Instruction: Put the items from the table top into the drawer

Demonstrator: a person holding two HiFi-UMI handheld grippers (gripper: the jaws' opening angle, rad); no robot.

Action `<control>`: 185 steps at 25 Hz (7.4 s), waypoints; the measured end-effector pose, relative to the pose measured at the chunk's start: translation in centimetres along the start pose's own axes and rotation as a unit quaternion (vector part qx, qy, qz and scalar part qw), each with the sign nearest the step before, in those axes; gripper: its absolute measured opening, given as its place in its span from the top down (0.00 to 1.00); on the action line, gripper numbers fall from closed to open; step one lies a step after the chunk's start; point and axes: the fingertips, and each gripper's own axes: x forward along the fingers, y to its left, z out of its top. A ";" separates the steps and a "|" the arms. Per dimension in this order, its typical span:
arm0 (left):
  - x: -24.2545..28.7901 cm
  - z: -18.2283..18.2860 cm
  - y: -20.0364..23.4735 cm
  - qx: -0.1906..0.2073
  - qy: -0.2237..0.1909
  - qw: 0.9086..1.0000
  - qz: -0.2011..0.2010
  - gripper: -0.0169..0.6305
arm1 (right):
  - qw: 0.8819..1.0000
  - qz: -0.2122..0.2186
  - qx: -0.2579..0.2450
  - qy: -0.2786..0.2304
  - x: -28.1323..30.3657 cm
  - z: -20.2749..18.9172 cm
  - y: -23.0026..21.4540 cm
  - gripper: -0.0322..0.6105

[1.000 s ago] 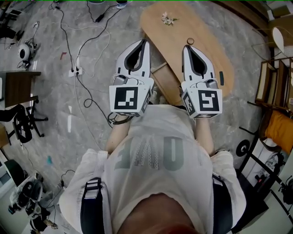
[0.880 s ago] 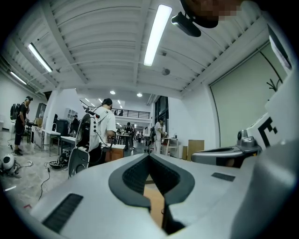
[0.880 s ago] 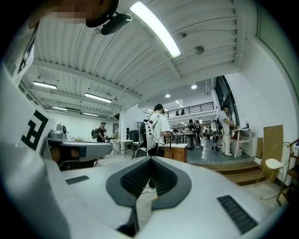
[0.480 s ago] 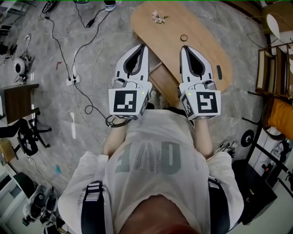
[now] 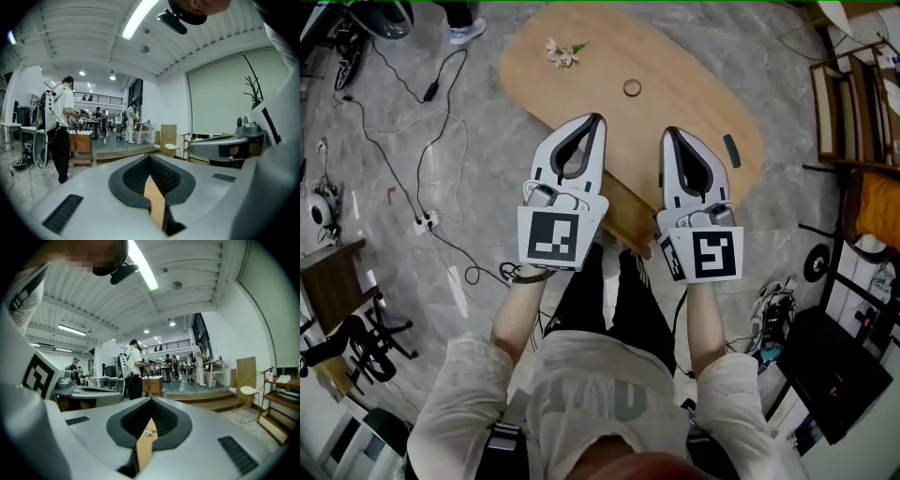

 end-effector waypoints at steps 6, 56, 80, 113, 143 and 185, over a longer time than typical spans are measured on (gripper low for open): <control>7.8 -11.2 -1.8 -0.005 0.048 0.999 -0.020 0.96 | 0.999 -0.035 0.019 0.023 2.5 -9.7 -5.9 0.94; 28.2 -41.8 0.6 0.001 0.321 0.946 -0.033 0.57 | 0.989 -0.033 0.072 0.122 5.5 -26.8 -11.8 0.94; 5.6 -17.3 -3.3 0.005 0.102 0.993 0.061 0.57 | 0.995 -0.003 0.031 0.090 0.4 -20.1 -5.9 0.94; -4.9 -48.6 -3.5 -0.129 0.410 0.891 0.144 0.57 | 0.968 0.098 0.072 0.219 -3.1 -31.2 3.7 0.94; -3.0 -58.6 -1.8 -0.358 0.405 0.778 0.321 0.57 | 0.955 0.133 0.084 0.253 -4.0 -35.0 6.2 0.94; -3.7 -18.3 7.3 -0.055 0.062 0.959 0.271 0.96 | 0.990 0.102 0.032 0.090 1.0 -18.8 6.3 0.94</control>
